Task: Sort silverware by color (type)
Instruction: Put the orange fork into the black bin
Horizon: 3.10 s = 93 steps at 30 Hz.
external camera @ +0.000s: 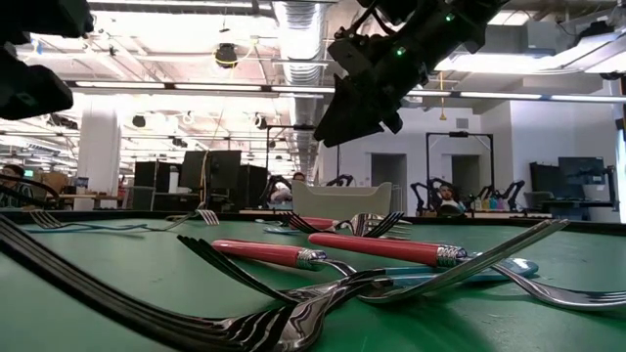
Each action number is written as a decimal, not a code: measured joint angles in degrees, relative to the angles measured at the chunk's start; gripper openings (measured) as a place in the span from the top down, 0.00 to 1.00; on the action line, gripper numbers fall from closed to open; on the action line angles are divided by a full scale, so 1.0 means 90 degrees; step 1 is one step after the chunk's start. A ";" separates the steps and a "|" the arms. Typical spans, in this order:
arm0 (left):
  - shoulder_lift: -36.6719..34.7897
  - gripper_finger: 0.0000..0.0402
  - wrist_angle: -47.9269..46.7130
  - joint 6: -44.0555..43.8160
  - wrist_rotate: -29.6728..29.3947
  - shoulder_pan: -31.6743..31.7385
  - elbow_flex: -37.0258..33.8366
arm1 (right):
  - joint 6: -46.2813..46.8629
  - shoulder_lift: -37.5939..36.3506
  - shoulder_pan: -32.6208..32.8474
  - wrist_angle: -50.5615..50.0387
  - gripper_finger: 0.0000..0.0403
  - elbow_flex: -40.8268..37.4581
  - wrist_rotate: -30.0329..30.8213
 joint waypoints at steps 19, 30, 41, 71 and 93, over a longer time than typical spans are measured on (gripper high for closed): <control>-0.0001 0.70 -0.0008 -0.0768 0.1480 -0.0073 -0.0005 | -0.0029 0.0002 0.0151 -0.0074 0.59 0.0000 0.0024; -0.0001 0.71 -0.0004 -0.1184 0.1128 -0.0318 -0.0005 | -0.0067 0.0005 0.0185 -0.0076 0.59 0.0000 0.0029; -0.0004 0.71 -0.0025 -0.3148 0.0969 -0.1306 -0.0005 | -0.0071 0.0005 0.0229 -0.0076 0.59 0.0000 0.0029; 0.0188 0.83 0.1286 -0.3546 -0.0348 -0.2103 -0.0750 | -0.0087 0.0007 0.0231 -0.0074 0.59 0.0000 0.0028; -0.0560 1.00 0.0387 -0.4064 -0.1856 -0.2654 -0.0368 | -0.0122 0.0007 0.0311 -0.0076 0.59 0.0000 0.0027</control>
